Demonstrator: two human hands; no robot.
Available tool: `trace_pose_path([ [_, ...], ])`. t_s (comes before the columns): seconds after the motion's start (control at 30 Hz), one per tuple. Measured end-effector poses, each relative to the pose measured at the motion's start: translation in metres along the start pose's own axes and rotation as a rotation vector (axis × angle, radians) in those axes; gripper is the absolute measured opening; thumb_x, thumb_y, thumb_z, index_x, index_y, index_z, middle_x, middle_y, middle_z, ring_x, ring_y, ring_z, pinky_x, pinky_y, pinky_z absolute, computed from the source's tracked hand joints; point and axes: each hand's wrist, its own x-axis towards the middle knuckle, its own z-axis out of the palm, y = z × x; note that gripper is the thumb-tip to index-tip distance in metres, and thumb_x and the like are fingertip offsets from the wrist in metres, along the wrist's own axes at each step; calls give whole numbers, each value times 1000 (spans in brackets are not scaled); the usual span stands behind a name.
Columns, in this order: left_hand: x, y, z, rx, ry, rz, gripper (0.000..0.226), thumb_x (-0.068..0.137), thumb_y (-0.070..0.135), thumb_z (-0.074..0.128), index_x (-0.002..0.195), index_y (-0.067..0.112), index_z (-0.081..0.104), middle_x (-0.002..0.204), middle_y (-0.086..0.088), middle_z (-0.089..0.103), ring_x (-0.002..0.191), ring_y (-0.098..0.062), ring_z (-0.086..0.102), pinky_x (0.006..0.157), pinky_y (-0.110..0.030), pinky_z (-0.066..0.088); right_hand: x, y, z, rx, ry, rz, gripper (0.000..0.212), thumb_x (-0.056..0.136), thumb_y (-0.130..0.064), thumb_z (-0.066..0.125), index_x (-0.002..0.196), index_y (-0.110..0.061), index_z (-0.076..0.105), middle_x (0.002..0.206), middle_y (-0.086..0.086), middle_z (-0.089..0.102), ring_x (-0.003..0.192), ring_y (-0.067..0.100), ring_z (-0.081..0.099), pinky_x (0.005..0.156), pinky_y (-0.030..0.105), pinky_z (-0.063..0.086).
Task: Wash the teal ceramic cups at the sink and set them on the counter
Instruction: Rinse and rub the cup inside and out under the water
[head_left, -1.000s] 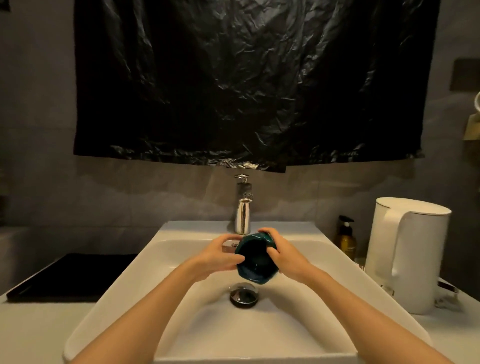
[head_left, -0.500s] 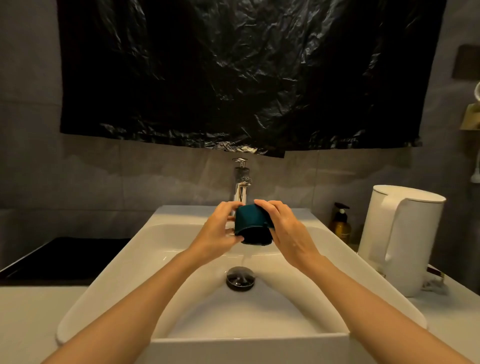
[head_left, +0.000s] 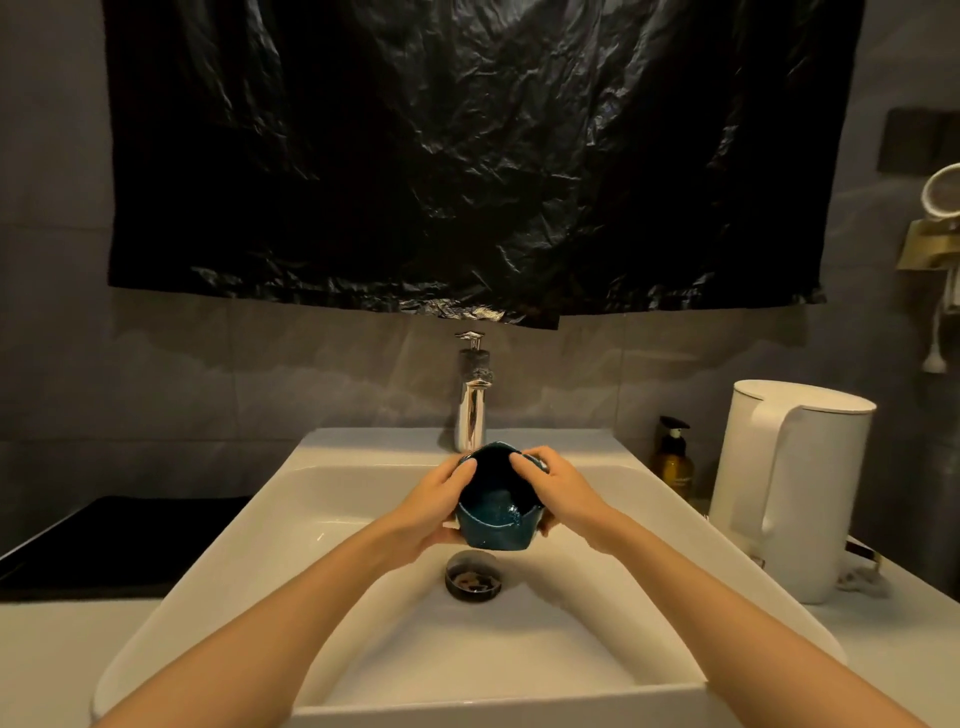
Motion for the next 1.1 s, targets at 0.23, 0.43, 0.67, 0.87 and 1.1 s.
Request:
trace_pose_path([
  [0.23, 6, 0, -8, -104, 186, -73, 26, 102, 33, 36, 121, 25, 52, 123, -8, 53, 112, -28, 52, 68, -45, 58, 17, -10, -11, -108, 241, -242, 32, 101, -27, 41, 128, -19, 56, 130, -1, 57, 114, 14, 54, 88, 24, 44],
  [0.43, 4, 10, -9, -170, 220, -97, 23, 101, 31, 40, 120, 22, 50, 122, -9, 49, 114, -30, 49, 71, -47, 58, 49, -76, -21, -343, 328, -619, 44, 98, -21, 50, 141, -18, 44, 144, -1, 46, 131, 12, 42, 106, 24, 33],
  [0.67, 2, 15, -11, -218, 246, -89, 27, 99, 28, 44, 124, 20, 49, 118, -7, 48, 106, -28, 48, 68, -47, 56, 86, -92, -12, -467, 316, -621, 39, 96, -20, 55, 135, -14, 53, 129, 8, 61, 127, 22, 49, 101, 30, 40],
  [0.87, 4, 17, -8, -222, 275, -108, 27, 99, 29, 44, 125, 22, 48, 117, -5, 47, 114, -31, 48, 76, -50, 55, 91, -91, -12, -651, 477, -784, 33, 98, -23, 48, 125, -9, 61, 113, 12, 69, 99, 30, 67, 79, 39, 55],
  [1.1, 5, 18, -8, -202, 276, -81, 28, 99, 32, 43, 125, 23, 51, 120, -5, 47, 108, -26, 46, 65, -41, 57, 99, -104, -16, -697, 476, -680, 35, 102, -28, 37, 107, -7, 65, 90, 13, 70, 78, 32, 65, 62, 38, 49],
])
